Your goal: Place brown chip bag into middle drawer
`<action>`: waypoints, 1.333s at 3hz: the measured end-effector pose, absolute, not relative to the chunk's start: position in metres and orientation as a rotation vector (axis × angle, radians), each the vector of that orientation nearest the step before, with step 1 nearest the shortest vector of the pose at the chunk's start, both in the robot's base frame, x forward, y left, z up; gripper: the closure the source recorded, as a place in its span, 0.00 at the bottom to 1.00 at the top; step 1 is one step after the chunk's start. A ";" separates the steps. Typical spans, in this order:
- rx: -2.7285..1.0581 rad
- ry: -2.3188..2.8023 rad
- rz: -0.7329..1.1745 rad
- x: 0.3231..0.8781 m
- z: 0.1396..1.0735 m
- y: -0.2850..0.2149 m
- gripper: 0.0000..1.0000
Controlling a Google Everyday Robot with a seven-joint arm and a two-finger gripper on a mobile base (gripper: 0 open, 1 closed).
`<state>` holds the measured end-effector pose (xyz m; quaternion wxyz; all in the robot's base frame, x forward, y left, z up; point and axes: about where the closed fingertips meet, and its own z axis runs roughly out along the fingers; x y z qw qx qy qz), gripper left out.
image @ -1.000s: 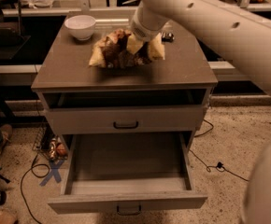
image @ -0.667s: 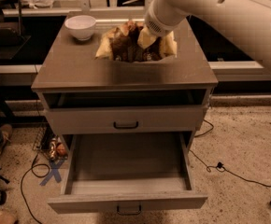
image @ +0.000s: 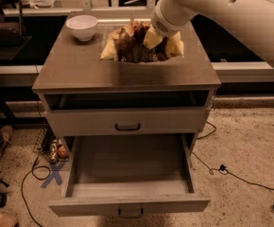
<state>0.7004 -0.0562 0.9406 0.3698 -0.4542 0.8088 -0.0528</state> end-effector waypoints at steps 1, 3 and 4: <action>-1.223 2.121 -0.200 0.656 0.937 -0.091 1.00; -1.388 2.342 -0.228 0.543 0.886 -0.171 1.00; -1.550 2.349 -0.078 0.525 0.846 -0.160 1.00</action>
Offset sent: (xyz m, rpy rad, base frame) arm -0.1862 -0.1454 -0.0432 -0.2567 0.2595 -0.0650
